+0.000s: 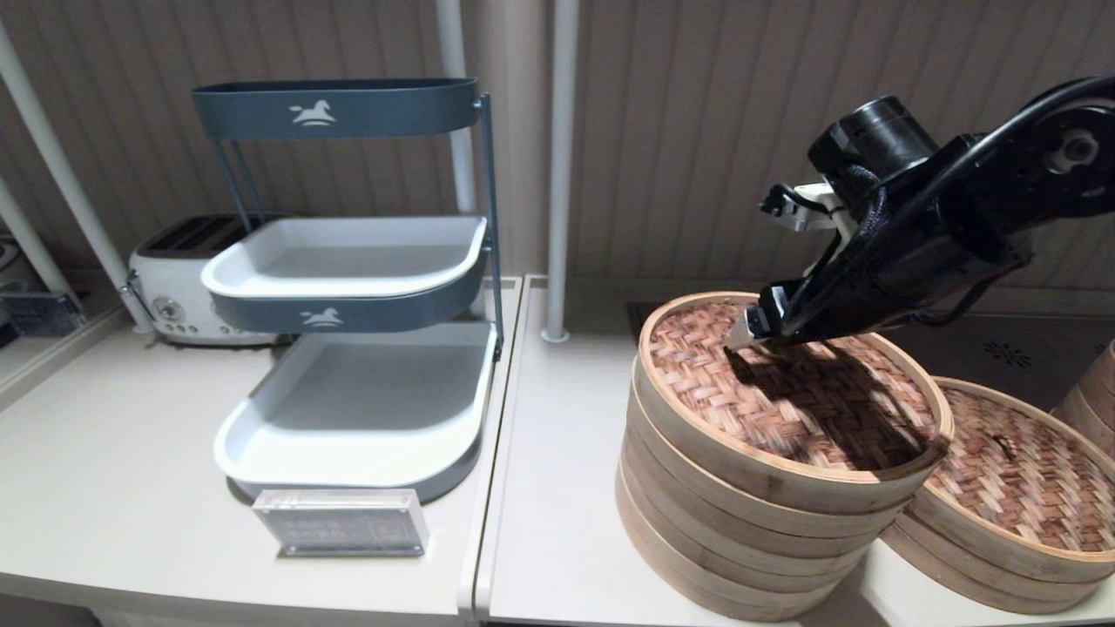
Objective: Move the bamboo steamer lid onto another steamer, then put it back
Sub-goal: Pick up the steamer
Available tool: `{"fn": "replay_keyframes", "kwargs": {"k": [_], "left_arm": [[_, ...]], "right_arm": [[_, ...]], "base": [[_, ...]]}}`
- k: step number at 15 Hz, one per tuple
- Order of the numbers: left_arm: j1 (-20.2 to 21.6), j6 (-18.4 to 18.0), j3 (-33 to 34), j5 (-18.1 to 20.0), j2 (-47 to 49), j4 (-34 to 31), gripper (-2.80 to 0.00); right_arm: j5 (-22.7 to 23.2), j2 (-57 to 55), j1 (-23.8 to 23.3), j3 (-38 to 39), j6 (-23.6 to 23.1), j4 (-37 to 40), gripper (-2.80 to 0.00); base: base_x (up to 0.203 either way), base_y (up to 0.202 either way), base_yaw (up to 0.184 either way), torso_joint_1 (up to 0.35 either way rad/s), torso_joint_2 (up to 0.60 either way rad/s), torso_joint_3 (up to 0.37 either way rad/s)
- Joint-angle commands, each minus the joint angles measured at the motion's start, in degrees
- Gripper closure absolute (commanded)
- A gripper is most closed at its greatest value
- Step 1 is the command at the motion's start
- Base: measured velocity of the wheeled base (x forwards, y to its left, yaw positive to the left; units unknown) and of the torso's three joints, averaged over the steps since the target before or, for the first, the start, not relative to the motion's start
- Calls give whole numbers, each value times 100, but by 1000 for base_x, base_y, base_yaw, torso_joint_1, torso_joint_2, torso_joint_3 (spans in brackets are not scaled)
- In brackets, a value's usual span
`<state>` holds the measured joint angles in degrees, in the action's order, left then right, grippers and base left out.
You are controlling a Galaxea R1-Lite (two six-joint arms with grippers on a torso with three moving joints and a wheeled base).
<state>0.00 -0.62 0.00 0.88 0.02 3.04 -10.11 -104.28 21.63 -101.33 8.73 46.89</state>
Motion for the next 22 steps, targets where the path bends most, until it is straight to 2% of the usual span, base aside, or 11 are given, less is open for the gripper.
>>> {"fn": "replay_keyframes", "kwargs": {"k": [1, 5, 6, 7, 22], "left_arm": [[0, 1, 158, 0, -2, 3, 0], [0, 1, 158, 0, -2, 3, 0], [0, 1, 158, 0, -2, 3, 0], [0, 1, 158, 0, -2, 3, 0], [0, 1, 158, 0, -2, 3, 0]], "right_arm": [[-123, 22, 8, 8, -38, 22, -280], [-123, -14, 8, 52, -3, 5, -280], [-123, -22, 8, 53, 5, 6, -14], [-123, -22, 8, 63, 5, 14, 0], [-70, -31, -27, 238, 6, -48, 0]], "base": [[0, 0, 0, 0, 0, 0], [0, 0, 0, 0, 0, 0], [0, 0, 0, 0, 0, 0], [0, 0, 0, 0, 0, 0], [0, 0, 0, 0, 0, 0]]}}
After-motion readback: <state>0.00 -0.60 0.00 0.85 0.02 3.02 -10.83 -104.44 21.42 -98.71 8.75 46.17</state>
